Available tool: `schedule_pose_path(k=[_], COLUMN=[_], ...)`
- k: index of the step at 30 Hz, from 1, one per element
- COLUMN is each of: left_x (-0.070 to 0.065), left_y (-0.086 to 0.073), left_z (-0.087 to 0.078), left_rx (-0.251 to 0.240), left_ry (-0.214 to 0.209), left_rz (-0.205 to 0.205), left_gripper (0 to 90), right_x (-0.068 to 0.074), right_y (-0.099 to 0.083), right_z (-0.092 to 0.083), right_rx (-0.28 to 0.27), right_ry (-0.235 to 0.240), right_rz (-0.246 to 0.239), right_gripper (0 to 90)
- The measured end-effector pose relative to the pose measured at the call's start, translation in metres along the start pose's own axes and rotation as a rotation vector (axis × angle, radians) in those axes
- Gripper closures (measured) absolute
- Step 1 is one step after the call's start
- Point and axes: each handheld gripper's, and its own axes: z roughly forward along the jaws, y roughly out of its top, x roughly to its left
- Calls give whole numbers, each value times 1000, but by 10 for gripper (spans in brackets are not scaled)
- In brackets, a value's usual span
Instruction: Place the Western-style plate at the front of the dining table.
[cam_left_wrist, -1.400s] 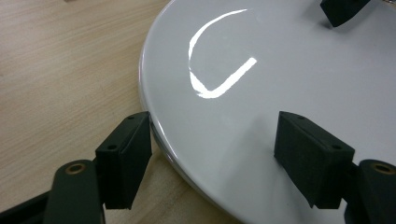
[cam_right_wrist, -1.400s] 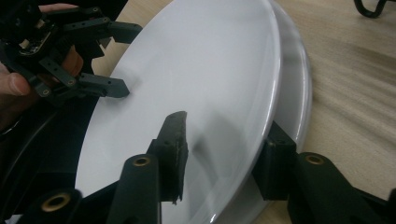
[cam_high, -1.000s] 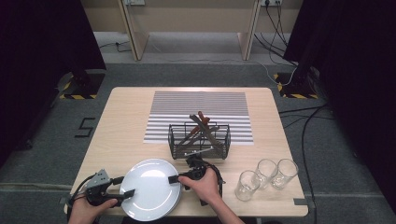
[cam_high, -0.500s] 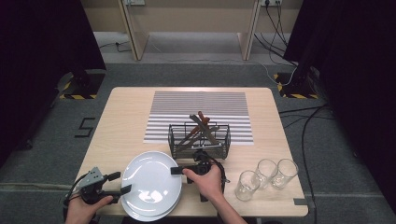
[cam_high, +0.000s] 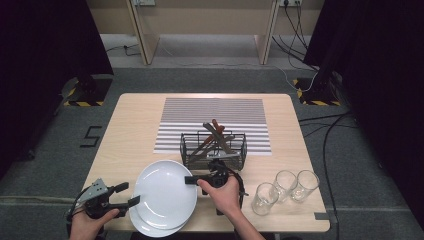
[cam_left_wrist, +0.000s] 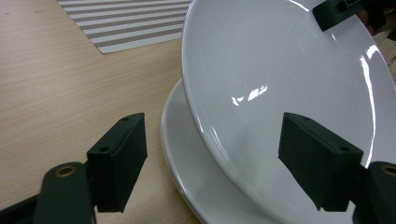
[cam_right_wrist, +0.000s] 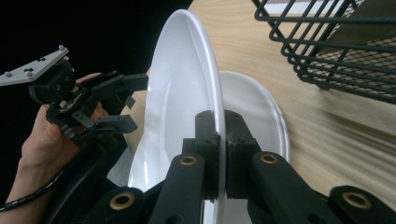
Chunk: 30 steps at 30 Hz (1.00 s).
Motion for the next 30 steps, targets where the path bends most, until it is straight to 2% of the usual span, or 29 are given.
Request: schedule_pose_path(k=[9, 19, 30], left_x=[1, 3, 3], left_y=[1, 0, -1], left_z=[-2, -3, -1], left_rx=[-42, -64, -61], left_ry=[23, 40, 46], left_rz=[-1, -4, -2], left_gripper=[232, 230, 233], right_x=[5, 7, 9], right_y=[4, 6, 12], right_z=[-13, -20, -35], right_rx=[-33, -55, -95], right_ry=[-42, -46, -48], right_rz=[-54, -61, -78], right_gripper=[866, 866, 866])
